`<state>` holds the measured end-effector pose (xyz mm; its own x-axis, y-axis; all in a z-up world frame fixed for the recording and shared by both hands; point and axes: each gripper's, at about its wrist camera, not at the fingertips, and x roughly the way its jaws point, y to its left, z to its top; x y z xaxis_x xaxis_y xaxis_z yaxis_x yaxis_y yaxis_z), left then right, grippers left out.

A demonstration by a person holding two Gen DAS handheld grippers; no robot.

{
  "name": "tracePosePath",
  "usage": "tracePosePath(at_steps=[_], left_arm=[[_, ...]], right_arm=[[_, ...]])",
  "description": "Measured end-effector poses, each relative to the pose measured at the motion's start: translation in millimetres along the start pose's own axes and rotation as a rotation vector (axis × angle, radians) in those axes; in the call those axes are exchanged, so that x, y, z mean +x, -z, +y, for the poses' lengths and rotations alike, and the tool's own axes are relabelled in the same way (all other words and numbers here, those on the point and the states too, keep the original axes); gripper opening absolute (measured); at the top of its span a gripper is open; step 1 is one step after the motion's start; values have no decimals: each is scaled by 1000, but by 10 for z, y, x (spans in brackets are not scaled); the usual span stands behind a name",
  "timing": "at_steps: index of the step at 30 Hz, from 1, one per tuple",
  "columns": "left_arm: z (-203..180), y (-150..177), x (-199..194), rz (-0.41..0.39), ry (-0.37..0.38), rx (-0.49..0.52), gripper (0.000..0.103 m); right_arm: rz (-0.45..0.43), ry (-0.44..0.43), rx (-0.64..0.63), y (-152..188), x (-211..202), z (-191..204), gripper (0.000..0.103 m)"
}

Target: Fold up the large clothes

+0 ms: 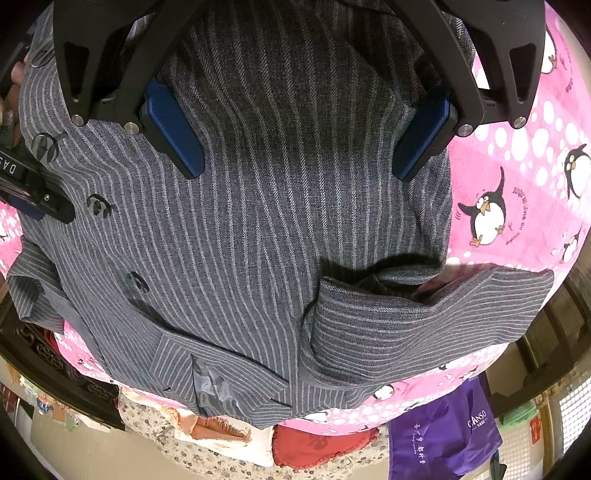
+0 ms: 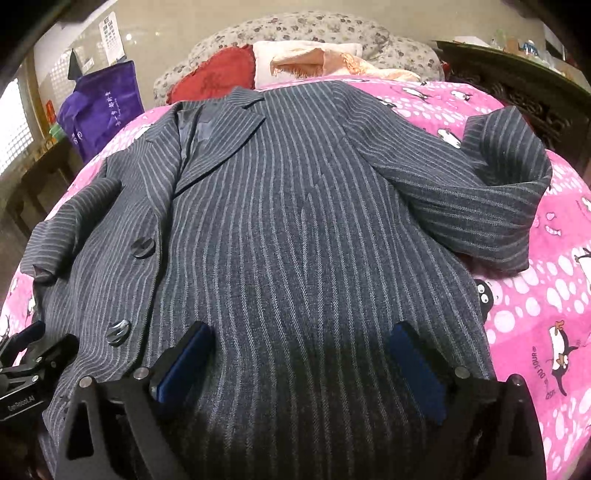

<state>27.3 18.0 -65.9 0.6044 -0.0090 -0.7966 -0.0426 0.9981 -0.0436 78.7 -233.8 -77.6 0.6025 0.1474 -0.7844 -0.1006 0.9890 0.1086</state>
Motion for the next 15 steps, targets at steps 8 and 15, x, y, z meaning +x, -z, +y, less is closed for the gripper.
tracePosePath(at_steps=[8, 15], left_arm=[[0, 1, 1, 1, 0, 0, 103], [0, 2, 1, 0, 0, 0, 103]], right_arm=[[0, -1, 1, 12, -1, -9, 98], [0, 0, 1, 15, 0, 9, 99]])
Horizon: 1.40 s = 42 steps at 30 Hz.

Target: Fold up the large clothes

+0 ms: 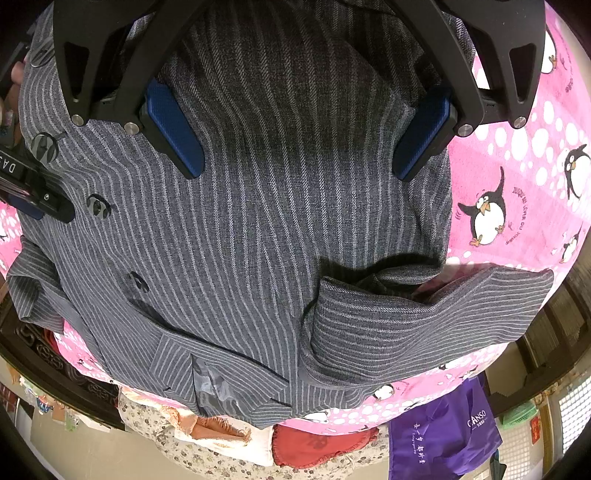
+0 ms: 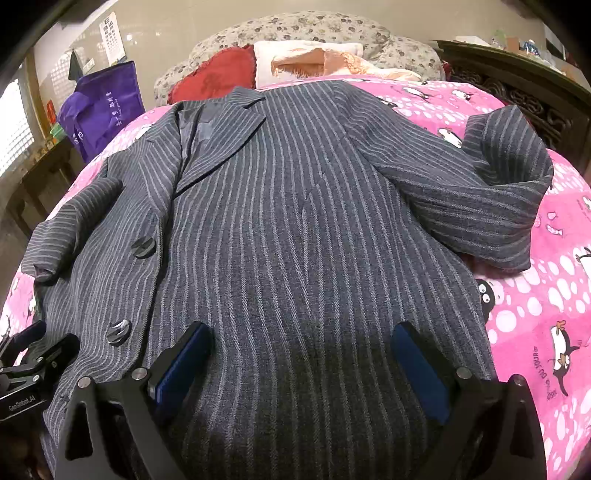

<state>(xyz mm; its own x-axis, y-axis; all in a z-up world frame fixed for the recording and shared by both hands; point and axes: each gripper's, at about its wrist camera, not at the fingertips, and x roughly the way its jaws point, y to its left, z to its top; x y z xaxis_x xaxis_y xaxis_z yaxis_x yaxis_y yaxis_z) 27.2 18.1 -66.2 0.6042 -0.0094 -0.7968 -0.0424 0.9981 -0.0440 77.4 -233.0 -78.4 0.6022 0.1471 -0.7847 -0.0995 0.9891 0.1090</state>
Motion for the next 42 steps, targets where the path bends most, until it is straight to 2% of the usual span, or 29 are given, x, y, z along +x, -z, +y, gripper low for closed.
tracePosePath(at_steps=[26, 29, 31, 34, 38, 40, 42], left_arm=[[2, -2, -3, 0, -4, 4, 103], [49, -67, -38, 44, 27, 4, 103], [196, -186, -169, 20, 38, -20, 103], [610, -429, -346, -67, -56, -59, 103], [1506, -693, -294, -74, -132, -211, 103], [2035, -727, -211, -66, -106, -337, 102], [2492, -703, -95, -55, -34, -460, 101]], right_arm=[[0, 0, 1, -3, 5, -7, 100], [0, -1, 1, -4, 4, -14, 100], [1, -2, 2, -6, 6, -7, 100], [0, -4, 3, -5, 6, -6, 100], [1, -11, 3, 3, 10, -5, 101], [2, -10, 2, 7, 9, -3, 101], [2, -6, -3, 12, 7, 14, 102]])
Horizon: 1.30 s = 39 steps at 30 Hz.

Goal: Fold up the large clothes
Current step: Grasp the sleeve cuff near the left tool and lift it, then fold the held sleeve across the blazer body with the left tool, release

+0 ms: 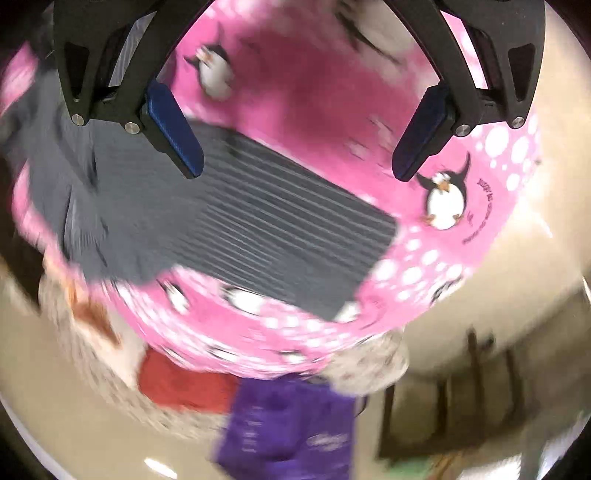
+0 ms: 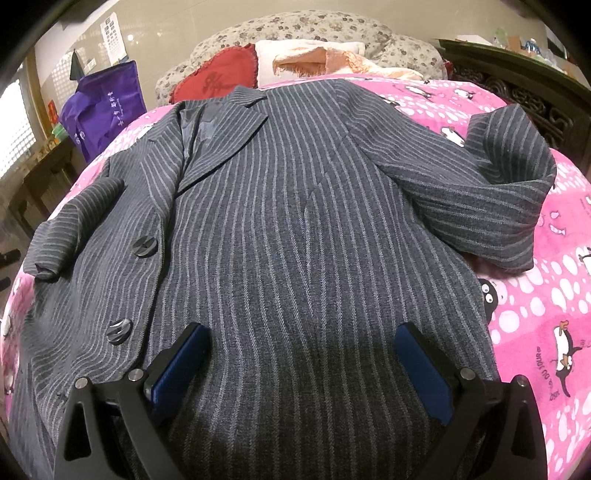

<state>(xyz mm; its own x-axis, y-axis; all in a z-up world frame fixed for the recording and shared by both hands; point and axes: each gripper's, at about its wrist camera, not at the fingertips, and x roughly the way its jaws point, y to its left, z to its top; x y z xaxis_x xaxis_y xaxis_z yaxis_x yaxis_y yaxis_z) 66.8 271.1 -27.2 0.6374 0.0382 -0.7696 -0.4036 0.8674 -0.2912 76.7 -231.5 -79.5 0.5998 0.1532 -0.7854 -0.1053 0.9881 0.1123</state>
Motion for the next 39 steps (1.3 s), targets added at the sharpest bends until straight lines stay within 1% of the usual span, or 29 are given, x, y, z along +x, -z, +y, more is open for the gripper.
tracePosePath(at_steps=[1, 2, 3, 5, 6, 7, 9, 10, 11, 12, 13, 14, 15, 16, 17, 19, 20, 23, 25, 26, 27, 28, 29, 31, 33, 34, 36, 39], left_arm=[[132, -36, 86, 31, 26, -46, 99], [248, -60, 191, 73, 73, -95, 98], [339, -82, 305, 111, 141, -134, 98], [355, -142, 356, 93, 180, -121, 98], [363, -187, 396, 95, 225, -123, 98], [355, -223, 476, 103, 256, -139, 98], [415, -318, 527, 91, 313, -180, 98], [442, -355, 526, 82, 337, -201, 92], [461, -396, 534, 73, 361, -224, 80], [487, -440, 515, 61, 403, -248, 75], [497, -465, 482, 44, 414, -255, 68], [502, -482, 445, 29, 410, -250, 66], [487, -497, 411, 20, 395, -236, 66], [472, -514, 393, 14, 367, -216, 62], [440, -532, 392, 11, 330, -189, 57], [357, -587, 437, 20, 245, -126, 55], [321, -609, 472, 29, 218, -103, 55], [259, -681, 597, 62, 177, -60, 55], [228, -716, 594, 54, 166, -43, 53], [212, -726, 567, 43, 161, -31, 25], [193, -738, 527, 39, 144, -10, 9], [191, -746, 470, 30, 122, -2, 9], [194, -759, 407, 12, 109, -1, 9], [273, -815, 168, -61, 64, -13, 9], [455, -938, -127, -157, 1, -65, 9], [531, -986, -235, -192, -27, -86, 9], [707, -1121, -490, -270, -106, -127, 8], [858, -1252, -777, -359, -193, -152, 8]], right_arm=[[1, -3, 1, 2, -1, -3, 102], [2, -4, 2, 4, -3, -7, 102], [2, -4, 2, 7, -3, 1, 102], [3, -3, 1, 5, -1, -6, 102], [4, -4, 1, 5, 0, -7, 103], [4, -5, 1, 5, 0, -9, 103], [5, -6, 1, 6, -1, -11, 103], [4, -5, 1, 7, -1, -9, 103], [4, -5, 1, 4, -1, -10, 103], [5, -5, 1, 4, 0, -10, 103], [5, -6, 1, 6, 1, -10, 103], [5, -5, 1, 5, 1, -9, 103], [5, -5, 1, 7, 0, -7, 103], [4, -4, 0, 6, 0, -7, 103], [5, -4, 0, 3, 0, -7, 103], [5, -4, 1, 4, -1, -7, 103], [5, -4, 0, 3, 0, -6, 103], [5, -4, 0, 3, 1, -6, 103], [5, -4, 0, 3, 2, -6, 103], [5, -4, 0, 2, 2, -6, 103], [5, -4, 0, 2, 2, -6, 103], [5, -4, 0, 3, 3, -5, 103], [5, -4, 0, 2, 3, -5, 103], [5, -4, 1, 2, 3, -7, 103], [5, -3, 0, 2, 3, -3, 103], [5, -3, 0, 2, 3, -3, 103], [4, -4, 0, 3, 3, -5, 103], [5, -4, 0, 3, 3, -4, 103]])
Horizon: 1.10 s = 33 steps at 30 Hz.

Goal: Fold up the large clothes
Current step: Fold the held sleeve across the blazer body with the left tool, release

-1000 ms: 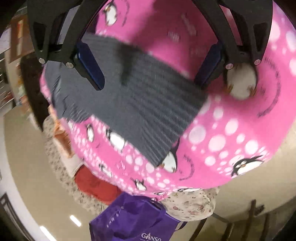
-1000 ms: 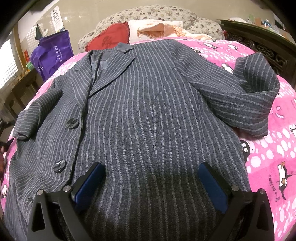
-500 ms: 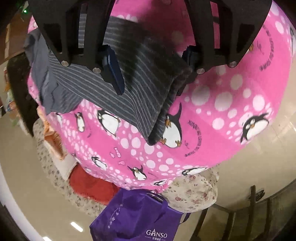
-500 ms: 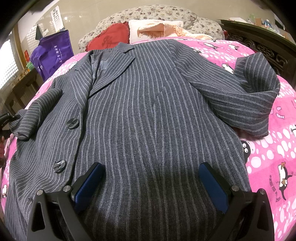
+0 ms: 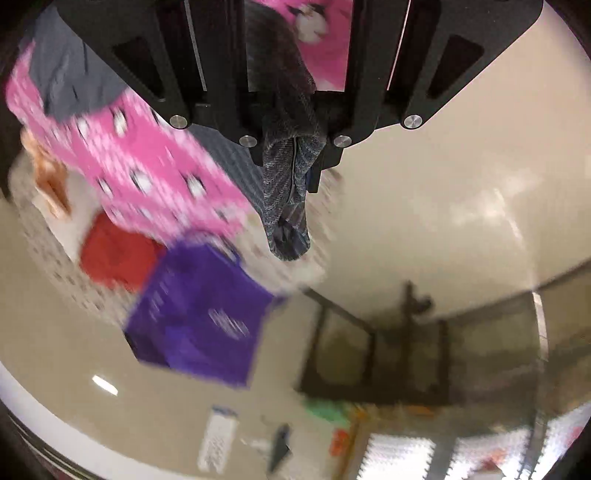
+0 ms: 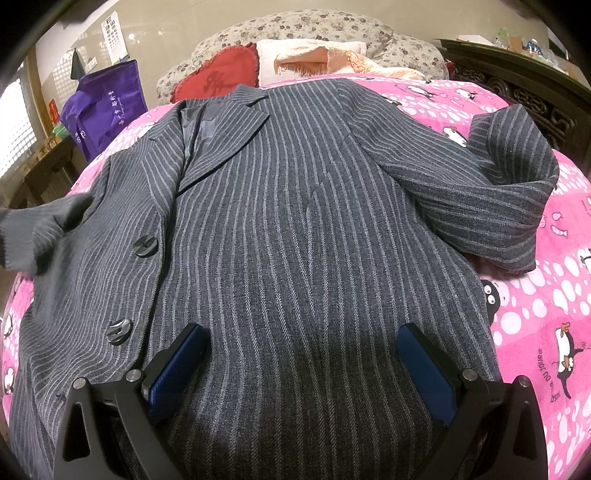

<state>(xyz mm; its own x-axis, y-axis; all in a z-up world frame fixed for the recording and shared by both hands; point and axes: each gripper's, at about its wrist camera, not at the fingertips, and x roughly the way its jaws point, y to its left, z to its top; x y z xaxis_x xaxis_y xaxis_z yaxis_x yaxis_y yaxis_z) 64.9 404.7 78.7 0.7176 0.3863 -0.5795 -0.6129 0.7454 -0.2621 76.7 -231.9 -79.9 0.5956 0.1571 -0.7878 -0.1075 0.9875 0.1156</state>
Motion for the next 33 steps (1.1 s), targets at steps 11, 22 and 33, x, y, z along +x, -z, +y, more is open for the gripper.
tracePosePath(at_steps=[11, 22, 33], left_arm=[[-1692, 561, -258, 115, 433, 253, 9], [-3429, 2724, 74, 437, 406, 623, 16], [-2569, 2427, -587, 337, 523, 545, 52]], right_arm=[[0, 0, 0, 0, 0, 2, 103], [-1, -2, 1, 12, -14, 19, 103], [16, -1, 1, -12, -3, 19, 103]])
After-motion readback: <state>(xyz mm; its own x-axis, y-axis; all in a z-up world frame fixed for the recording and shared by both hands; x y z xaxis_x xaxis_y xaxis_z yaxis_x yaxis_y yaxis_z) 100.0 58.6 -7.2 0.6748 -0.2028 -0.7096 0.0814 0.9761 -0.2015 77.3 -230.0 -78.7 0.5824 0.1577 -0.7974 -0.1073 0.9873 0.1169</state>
